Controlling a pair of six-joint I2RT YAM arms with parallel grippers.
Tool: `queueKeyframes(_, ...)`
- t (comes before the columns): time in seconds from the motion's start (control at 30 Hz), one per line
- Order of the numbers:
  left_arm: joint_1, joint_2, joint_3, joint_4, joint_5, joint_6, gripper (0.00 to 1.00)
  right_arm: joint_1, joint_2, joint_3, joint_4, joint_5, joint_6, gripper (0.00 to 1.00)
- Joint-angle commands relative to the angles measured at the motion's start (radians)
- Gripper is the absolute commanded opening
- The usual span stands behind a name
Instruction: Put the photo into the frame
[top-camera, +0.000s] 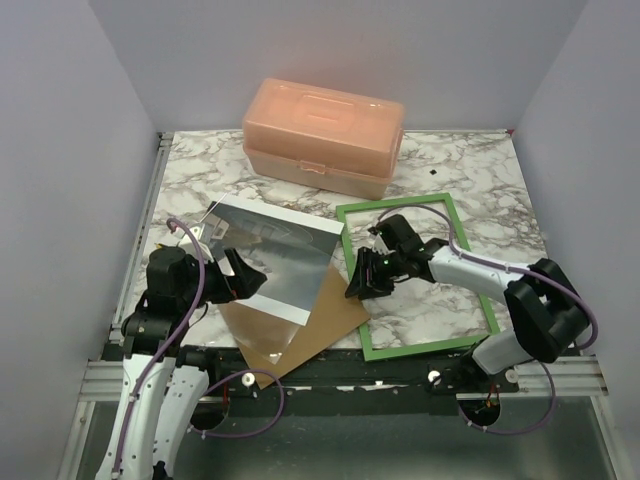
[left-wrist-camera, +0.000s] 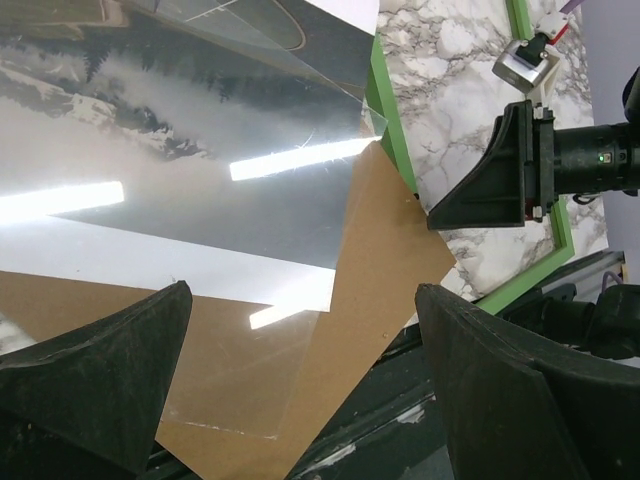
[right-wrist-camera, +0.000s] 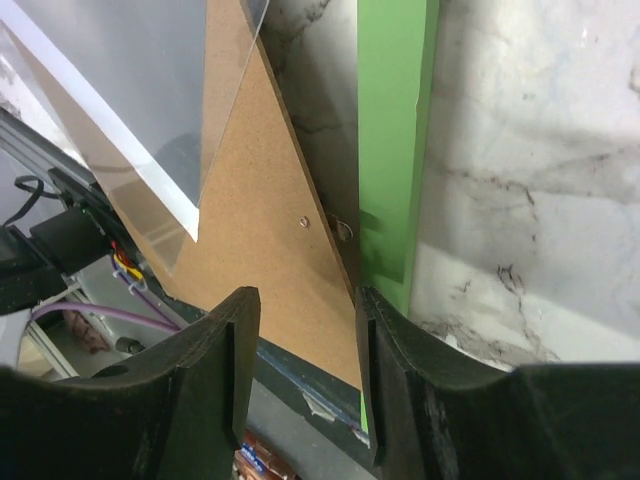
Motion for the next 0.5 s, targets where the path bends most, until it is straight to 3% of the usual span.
queueKeyframes(0.0, 0.003, -0.021, -0.006, 0.022, -0.043, -0.003, 0.98, 0.032, 0.055, 0.026, 0.114, -0.125, 0.062, 0.46)
queueKeyframes(0.23, 0.004, -0.013, -0.005, 0.018, -0.054, -0.006, 0.98, 0.039, 0.107, 0.089, 0.094, -0.082, 0.042, 0.44)
queueKeyframes(0.37, 0.003, -0.025, -0.005, 0.015, -0.062, -0.009, 0.98, 0.041, 0.088, 0.142, -0.010, 0.027, -0.004, 0.50)
queueKeyframes(0.47, 0.004, -0.034, -0.006, 0.015, -0.066, -0.011, 0.98, 0.040, 0.054, 0.164, -0.065, 0.119, -0.019, 0.61)
